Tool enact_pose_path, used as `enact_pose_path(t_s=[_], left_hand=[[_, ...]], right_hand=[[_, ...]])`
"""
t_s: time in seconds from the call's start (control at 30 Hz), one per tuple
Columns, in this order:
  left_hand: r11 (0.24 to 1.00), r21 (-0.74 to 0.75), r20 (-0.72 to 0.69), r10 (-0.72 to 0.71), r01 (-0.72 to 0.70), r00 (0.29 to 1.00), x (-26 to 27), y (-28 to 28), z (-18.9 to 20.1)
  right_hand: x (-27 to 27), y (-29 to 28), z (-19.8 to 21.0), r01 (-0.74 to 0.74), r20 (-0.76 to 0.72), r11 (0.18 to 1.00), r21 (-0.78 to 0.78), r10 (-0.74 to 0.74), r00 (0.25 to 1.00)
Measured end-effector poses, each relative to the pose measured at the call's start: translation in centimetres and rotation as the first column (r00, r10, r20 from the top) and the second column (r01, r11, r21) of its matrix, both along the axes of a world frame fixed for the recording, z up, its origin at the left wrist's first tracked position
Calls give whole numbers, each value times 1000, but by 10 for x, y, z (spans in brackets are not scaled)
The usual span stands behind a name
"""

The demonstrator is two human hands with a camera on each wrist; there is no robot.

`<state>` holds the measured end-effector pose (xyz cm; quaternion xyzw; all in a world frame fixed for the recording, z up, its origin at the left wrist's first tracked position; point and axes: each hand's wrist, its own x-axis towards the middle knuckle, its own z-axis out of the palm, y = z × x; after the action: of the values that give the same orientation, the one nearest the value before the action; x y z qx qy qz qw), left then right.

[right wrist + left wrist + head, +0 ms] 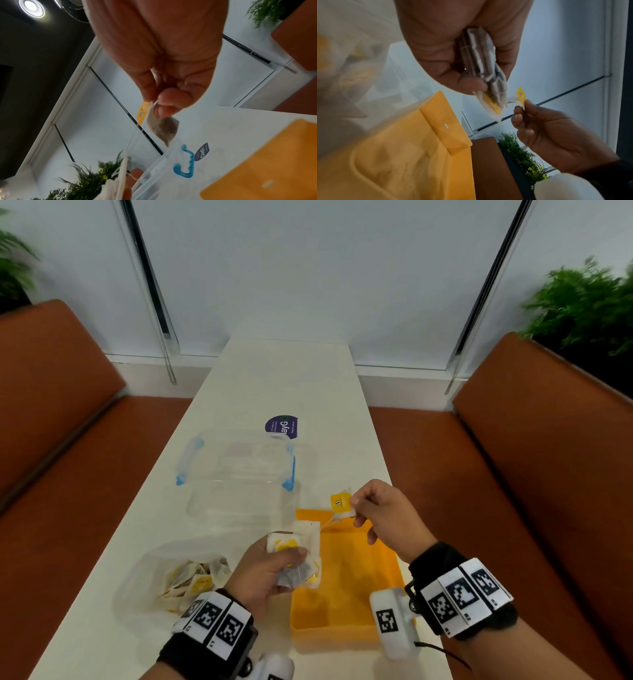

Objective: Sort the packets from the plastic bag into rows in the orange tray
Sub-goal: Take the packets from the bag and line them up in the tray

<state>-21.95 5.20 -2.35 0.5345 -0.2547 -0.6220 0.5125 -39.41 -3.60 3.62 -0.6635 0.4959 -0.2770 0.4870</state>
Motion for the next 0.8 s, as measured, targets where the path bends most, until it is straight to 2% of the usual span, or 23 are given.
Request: enact_pose_path(t_s=[0.23, 0.37, 0.47, 0.53, 0.63, 0.8], left_hand=[[996, -9, 14, 85, -85, 996, 8, 3, 0], [994, -4, 45, 113, -112, 993, 15, 6, 0], [996, 5, 71, 85, -86, 994, 17, 11, 0], [1000, 22, 76, 19, -21, 997, 15, 15, 0], [994, 72, 79, -87, 81, 993, 9, 23, -3], [977, 141, 81, -175, 162, 981, 2, 30, -6]], right_hand=[[-7, 16, -8, -42, -166, 999, -25, 37, 985], [-11, 22, -12, 4, -192, 1000, -19, -7, 981], [-14, 20, -15, -49, -321, 996, -76, 22, 947], [-12, 16, -17, -193, -476, 974, -120, 114, 872], [2, 5, -21, -384, -676, 916, -120, 208, 707], [41, -25, -42, -554, -877, 832, -22, 250, 411]])
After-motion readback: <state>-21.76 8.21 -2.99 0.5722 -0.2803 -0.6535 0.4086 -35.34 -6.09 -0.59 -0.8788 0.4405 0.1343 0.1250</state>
